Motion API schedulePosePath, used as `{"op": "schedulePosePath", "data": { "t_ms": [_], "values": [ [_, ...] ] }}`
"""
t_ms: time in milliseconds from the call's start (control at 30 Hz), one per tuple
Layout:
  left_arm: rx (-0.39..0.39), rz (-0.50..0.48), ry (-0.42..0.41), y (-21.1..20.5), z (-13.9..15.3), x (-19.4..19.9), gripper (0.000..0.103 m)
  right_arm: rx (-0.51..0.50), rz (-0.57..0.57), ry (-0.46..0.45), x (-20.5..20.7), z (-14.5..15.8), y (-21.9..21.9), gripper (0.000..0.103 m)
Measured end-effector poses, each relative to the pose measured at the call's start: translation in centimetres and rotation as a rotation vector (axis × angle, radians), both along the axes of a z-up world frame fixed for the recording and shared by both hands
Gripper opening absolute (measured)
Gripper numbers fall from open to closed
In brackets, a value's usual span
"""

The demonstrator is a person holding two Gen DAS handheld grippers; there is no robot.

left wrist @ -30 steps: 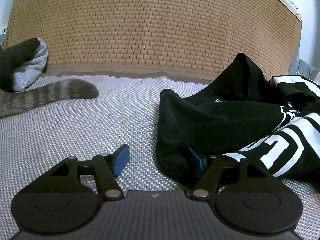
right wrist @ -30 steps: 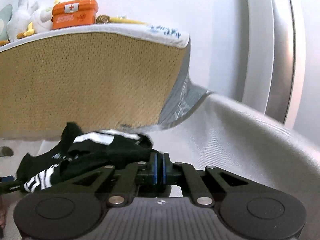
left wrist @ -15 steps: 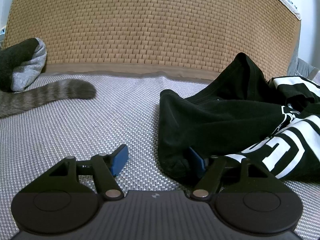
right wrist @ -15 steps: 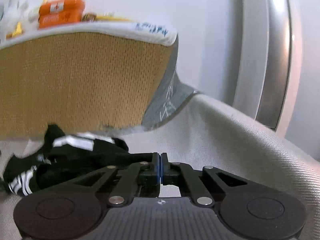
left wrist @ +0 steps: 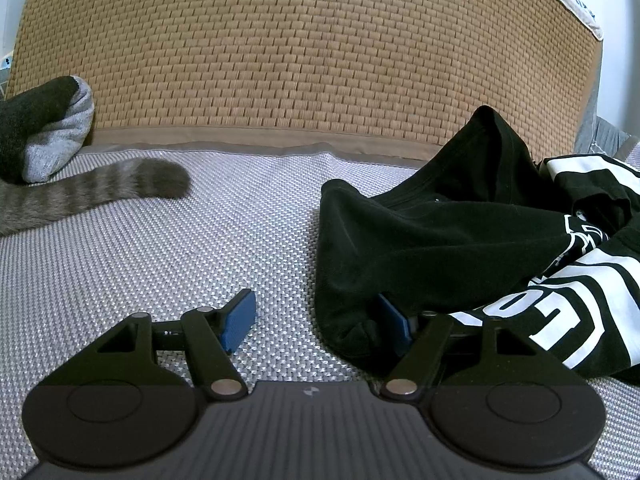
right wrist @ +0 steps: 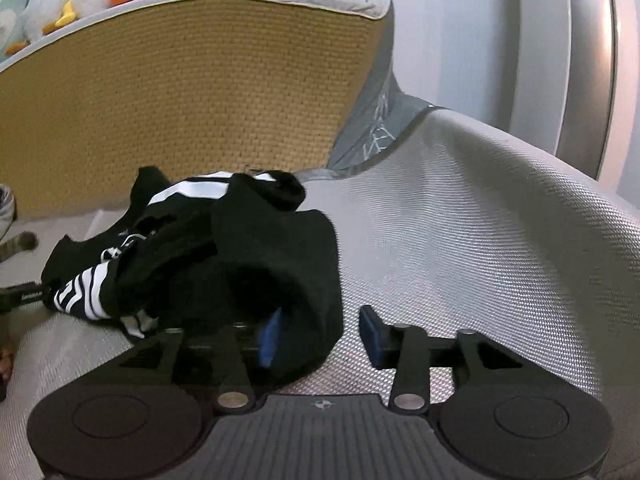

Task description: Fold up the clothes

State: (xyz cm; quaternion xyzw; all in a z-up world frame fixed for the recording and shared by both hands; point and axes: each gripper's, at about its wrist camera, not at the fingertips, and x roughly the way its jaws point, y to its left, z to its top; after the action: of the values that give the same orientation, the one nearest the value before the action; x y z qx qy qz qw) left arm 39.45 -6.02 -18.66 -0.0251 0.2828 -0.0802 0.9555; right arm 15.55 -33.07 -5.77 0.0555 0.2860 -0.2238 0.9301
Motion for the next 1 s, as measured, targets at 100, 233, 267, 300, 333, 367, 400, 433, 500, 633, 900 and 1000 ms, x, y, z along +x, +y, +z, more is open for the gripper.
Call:
{"op": "schedulePosePath", "data": {
  "t_ms": [100,233,267,300,333,367,400,433,500,633,900,1000],
  "values": [
    [-0.001,0.0,0.0,0.0,0.0,0.0,0.071,-0.011,0.031,0.012,0.6,-0.3,0.8,0.059],
    [0.001,-0.002,-0.001,0.1,-0.1,0.0,0.071,-0.025,0.033,0.074,2.2,-1.1,1.0,0.059],
    [0.002,-0.002,-0.001,0.1,-0.1,0.0,0.071,-0.014,0.028,0.088,2.5,-1.3,0.8,0.059],
    [0.002,-0.003,-0.001,0.1,-0.1,0.0,0.071,-0.003,0.023,0.102,2.8,-1.6,0.6,0.059],
    [0.002,-0.003,-0.001,0.1,-0.1,0.0,0.071,0.019,0.016,0.119,3.0,-1.8,0.3,0.058],
    [0.002,-0.003,-0.001,0.1,-0.1,0.1,0.071,0.047,0.014,0.128,3.1,-1.8,-0.1,0.05],
    [0.002,-0.003,-0.001,0.1,-0.2,0.0,0.071,0.079,0.019,0.125,3.0,-1.9,-0.5,0.042],
    [0.002,-0.003,-0.001,0.1,-0.2,0.0,0.071,0.103,0.018,0.123,2.7,-1.9,-0.7,0.027],
    [0.002,-0.003,-0.001,0.1,-0.2,0.0,0.071,0.134,0.013,0.13,2.4,-2.0,-1.0,0.015],
    [0.0,-0.003,-0.001,0.1,-0.2,0.1,0.071,0.1,0.024,0.074,0.9,-0.7,-1.4,0.007],
    [-0.004,-0.006,-0.002,0.1,-0.4,0.2,0.072,0.005,-0.065,0.027,-1.5,1.4,-3.6,0.004],
    [-0.003,-0.006,-0.002,0.1,-0.4,0.2,0.072,-0.008,-0.122,-0.019,-2.1,3.2,-5.3,0.003]
  ]
}}
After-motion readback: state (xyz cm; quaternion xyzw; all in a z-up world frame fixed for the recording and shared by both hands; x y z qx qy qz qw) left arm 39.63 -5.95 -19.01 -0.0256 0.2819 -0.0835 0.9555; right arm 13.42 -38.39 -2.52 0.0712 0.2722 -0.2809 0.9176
